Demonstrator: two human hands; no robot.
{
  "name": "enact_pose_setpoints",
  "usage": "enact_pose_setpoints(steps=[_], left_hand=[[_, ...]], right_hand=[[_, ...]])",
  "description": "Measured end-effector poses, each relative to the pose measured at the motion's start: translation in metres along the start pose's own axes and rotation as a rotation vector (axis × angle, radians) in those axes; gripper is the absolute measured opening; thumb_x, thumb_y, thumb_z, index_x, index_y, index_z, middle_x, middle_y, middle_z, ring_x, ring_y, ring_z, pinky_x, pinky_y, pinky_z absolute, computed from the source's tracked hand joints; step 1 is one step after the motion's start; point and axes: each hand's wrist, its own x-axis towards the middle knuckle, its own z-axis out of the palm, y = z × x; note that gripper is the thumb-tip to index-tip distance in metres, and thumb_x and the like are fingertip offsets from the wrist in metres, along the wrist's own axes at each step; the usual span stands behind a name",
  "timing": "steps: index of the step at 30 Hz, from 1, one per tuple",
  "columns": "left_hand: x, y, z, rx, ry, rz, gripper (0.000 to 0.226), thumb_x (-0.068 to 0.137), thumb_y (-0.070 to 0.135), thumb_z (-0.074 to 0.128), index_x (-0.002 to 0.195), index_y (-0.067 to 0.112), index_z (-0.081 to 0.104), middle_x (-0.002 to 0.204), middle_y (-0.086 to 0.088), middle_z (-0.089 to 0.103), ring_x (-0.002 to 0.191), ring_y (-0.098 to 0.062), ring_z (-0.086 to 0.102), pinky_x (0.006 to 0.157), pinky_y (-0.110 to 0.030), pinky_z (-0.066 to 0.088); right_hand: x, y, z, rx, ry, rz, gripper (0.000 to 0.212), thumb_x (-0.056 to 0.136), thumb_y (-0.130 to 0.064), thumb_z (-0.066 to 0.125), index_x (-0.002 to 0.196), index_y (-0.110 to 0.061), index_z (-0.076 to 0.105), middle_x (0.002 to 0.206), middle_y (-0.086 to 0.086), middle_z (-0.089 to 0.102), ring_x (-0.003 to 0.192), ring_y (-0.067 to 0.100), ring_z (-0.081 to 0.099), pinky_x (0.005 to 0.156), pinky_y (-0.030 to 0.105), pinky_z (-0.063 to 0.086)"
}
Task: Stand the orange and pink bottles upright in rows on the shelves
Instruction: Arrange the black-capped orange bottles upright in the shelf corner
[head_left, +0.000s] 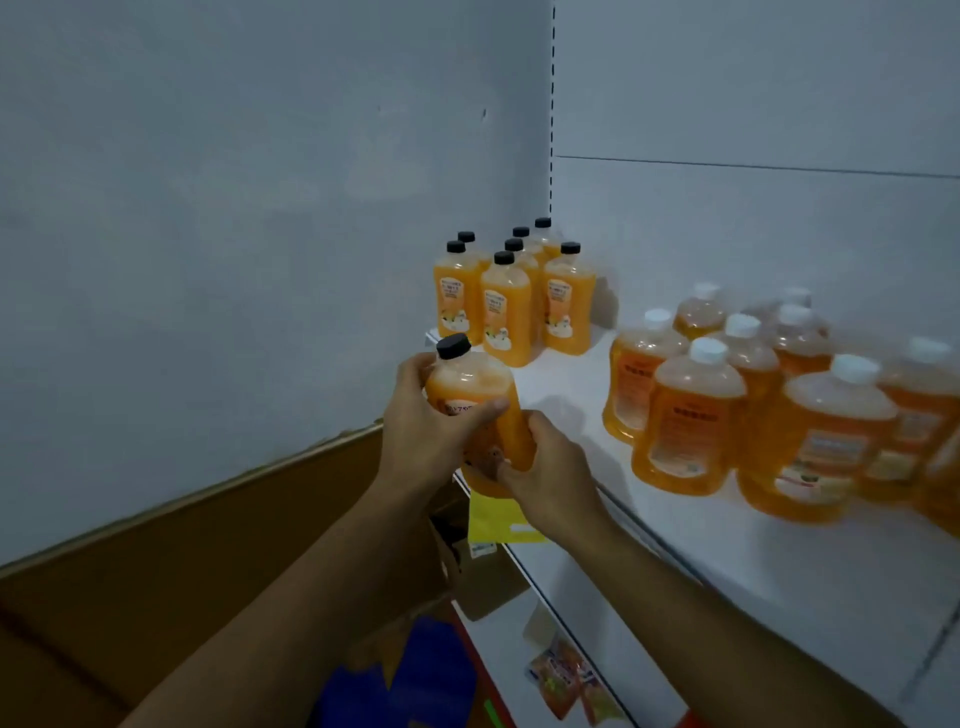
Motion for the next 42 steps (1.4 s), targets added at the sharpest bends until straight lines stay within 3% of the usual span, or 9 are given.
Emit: enact_pose_setpoints(steps=[9, 13, 19, 24, 27, 32, 35, 38, 42], left_hand=[[0.151, -0.05, 0.016, 0.06, -0.005, 0.077, 0.088, 0.06, 0.048, 0.085, 0.132, 0.026, 0.04, 0.119, 0.014, 0.049, 0.104, -0.008, 0.054, 0.08, -0.02, 0.05], [0.207, -0.078, 0.024, 0.047, -0.069, 0.132, 0.09, 0.057, 0.051, 0.084, 0.132, 0.025, 0.041, 0.12, 0.015, 0.049, 0.105, -0.004, 0.053, 0.078, -0.015, 0.048], [0.264, -0.107, 0.038, 0.019, -0.186, 0.219, 0.081, 0.061, 0.044, 0.087, 0.128, 0.025, 0.046, 0.119, 0.014, 0.047, 0.108, 0.002, 0.05, 0.091, -0.033, 0.054], [0.28, -0.12, 0.05, 0.005, -0.229, 0.303, 0.085, 0.058, 0.051, 0.084, 0.129, 0.02, 0.048, 0.123, 0.003, 0.045, 0.112, -0.003, 0.047, 0.09, -0.02, 0.048], [0.282, -0.121, 0.056, -0.023, -0.251, 0.337, 0.086, 0.06, 0.044, 0.088, 0.131, 0.017, 0.048, 0.124, 0.0, 0.044, 0.113, -0.005, 0.045, 0.091, -0.014, 0.044], [0.284, -0.12, 0.066, 0.046, -0.262, 0.395, 0.097, 0.057, 0.066, 0.077, 0.135, 0.017, 0.048, 0.123, -0.001, 0.04, 0.119, -0.014, 0.043, 0.091, -0.027, 0.044], [0.285, -0.12, 0.067, 0.104, -0.273, 0.412, 0.1, 0.059, 0.074, 0.066, 0.14, 0.02, 0.043, 0.122, 0.0, 0.04, 0.116, -0.012, 0.042, 0.085, -0.025, 0.042], [0.282, -0.123, 0.066, 0.139, -0.302, 0.422, 0.1, 0.065, 0.064, 0.075, 0.145, 0.019, 0.037, 0.124, -0.003, 0.039, 0.118, -0.016, 0.044, 0.083, -0.025, 0.042], [0.275, -0.126, 0.064, 0.202, -0.326, 0.421, 0.104, 0.074, 0.05, 0.077, 0.153, 0.016, 0.019, 0.133, -0.01, 0.036, 0.126, -0.025, 0.04, 0.09, -0.033, 0.045]], right_hand=[[0.156, 0.017, 0.049, -0.161, 0.124, 0.018, 0.04, 0.082, -0.039, 0.069, 0.114, -0.021, 0.054, 0.109, -0.002, 0.054, 0.102, 0.022, 0.055, 0.078, 0.04, 0.053], [0.204, 0.027, 0.073, -0.105, 0.233, 0.034, 0.058, 0.081, -0.038, 0.073, 0.128, -0.021, 0.046, 0.122, -0.001, 0.054, 0.112, 0.021, 0.053, 0.085, 0.041, 0.053], [0.232, 0.038, 0.097, -0.151, 0.434, 0.118, 0.052, 0.079, -0.041, 0.075, 0.117, -0.02, 0.047, 0.116, -0.003, 0.051, 0.109, 0.015, 0.051, 0.076, 0.025, 0.045], [0.237, 0.046, 0.105, -0.231, 0.531, 0.175, 0.066, 0.077, -0.045, 0.074, 0.131, -0.024, 0.043, 0.124, -0.004, 0.049, 0.111, 0.015, 0.052, 0.078, 0.035, 0.054], [0.235, 0.049, 0.109, -0.202, 0.564, 0.266, 0.062, 0.078, -0.044, 0.073, 0.128, -0.025, 0.043, 0.118, -0.004, 0.05, 0.102, 0.016, 0.057, 0.078, 0.039, 0.055], [0.232, 0.046, 0.11, -0.149, 0.652, 0.274, 0.07, 0.082, -0.064, 0.05, 0.13, -0.014, 0.046, 0.114, 0.002, 0.05, 0.095, 0.018, 0.056, 0.072, 0.029, 0.047], [0.234, 0.05, 0.11, -0.172, 0.663, 0.279, 0.064, 0.086, -0.055, 0.058, 0.132, -0.011, 0.046, 0.117, 0.006, 0.05, 0.098, 0.022, 0.056, 0.074, 0.034, 0.05], [0.235, 0.054, 0.109, -0.192, 0.67, 0.28, 0.06, 0.087, -0.048, 0.062, 0.132, -0.011, 0.047, 0.115, 0.008, 0.051, 0.097, 0.025, 0.056, 0.074, 0.039, 0.051], [0.235, 0.055, 0.105, -0.197, 0.646, 0.266, 0.057, 0.088, -0.045, 0.064, 0.129, -0.008, 0.048, 0.115, 0.011, 0.053, 0.096, 0.026, 0.056, 0.072, 0.035, 0.048]])
